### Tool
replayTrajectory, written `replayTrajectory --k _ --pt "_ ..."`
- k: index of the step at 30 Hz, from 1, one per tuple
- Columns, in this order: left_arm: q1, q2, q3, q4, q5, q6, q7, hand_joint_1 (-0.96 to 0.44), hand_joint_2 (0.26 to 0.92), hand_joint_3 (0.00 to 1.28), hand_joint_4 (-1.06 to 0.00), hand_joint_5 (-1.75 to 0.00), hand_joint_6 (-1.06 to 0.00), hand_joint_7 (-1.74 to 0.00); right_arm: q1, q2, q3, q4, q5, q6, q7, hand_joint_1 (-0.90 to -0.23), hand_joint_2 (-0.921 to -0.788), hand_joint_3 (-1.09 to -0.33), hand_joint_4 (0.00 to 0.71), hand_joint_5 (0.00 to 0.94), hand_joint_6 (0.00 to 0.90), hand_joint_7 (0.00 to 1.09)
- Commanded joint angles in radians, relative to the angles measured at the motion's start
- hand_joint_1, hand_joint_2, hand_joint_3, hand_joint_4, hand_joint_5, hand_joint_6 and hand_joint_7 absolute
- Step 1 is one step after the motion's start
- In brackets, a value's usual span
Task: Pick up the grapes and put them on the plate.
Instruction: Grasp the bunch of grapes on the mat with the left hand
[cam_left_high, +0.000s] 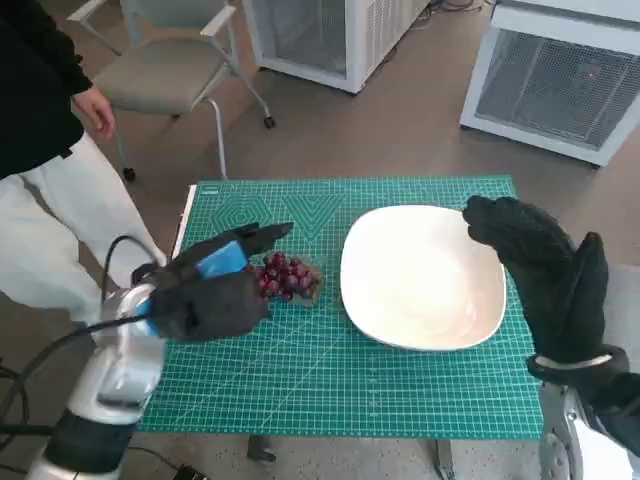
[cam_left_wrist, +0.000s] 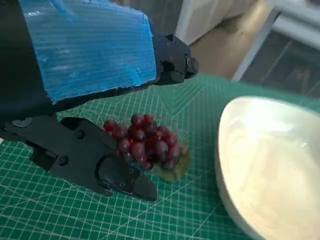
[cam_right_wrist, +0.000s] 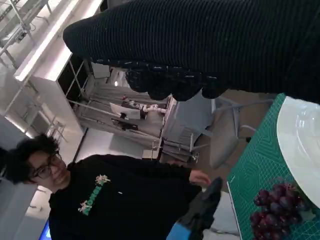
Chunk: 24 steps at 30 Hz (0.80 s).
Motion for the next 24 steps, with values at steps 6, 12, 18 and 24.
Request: replayTrajectory --k 6,12,18,24 --pt "-0.096 -0.050 -0.079 0.143 0.073 0.051 0.049 -0.24 0.739 0.00 -0.04 0.00 -0.20 0.00 0.018 -0.003 -0.006 0.016 -0.004 0.001 0.001 -0.551 -0.921 -0.595 0.360 0.204 0.048 0.73" --pt "-0.151 -0.075 -0.119 0.252 0.102 0.042 0.073 -0.24 0.741 0.00 -0.04 0.00 -0.20 0.00 0.018 -0.005 -0.008 0.020 -0.004 -0.002 0.001 -0.551 -0.921 -0.594 0.364 0.202 0.049 0.73" --pt "-0.210 -0.101 -0.154 0.378 0.124 0.014 0.105 -0.25 0.743 0.00 -0.04 0.00 -0.20 0.00 0.018 -0.005 -0.008 0.020 -0.005 -0.002 -0.001 -0.551 -0.921 -0.594 0.367 0.199 0.051 0.73" --pt "-0.275 -0.135 -0.183 0.524 0.140 -0.019 0.155 -0.26 0.743 0.00 -0.03 0.00 -0.20 0.00 0.017 -0.004 -0.007 0.020 -0.004 -0.001 -0.001 -0.551 -0.921 -0.594 0.368 0.196 0.052 0.73"
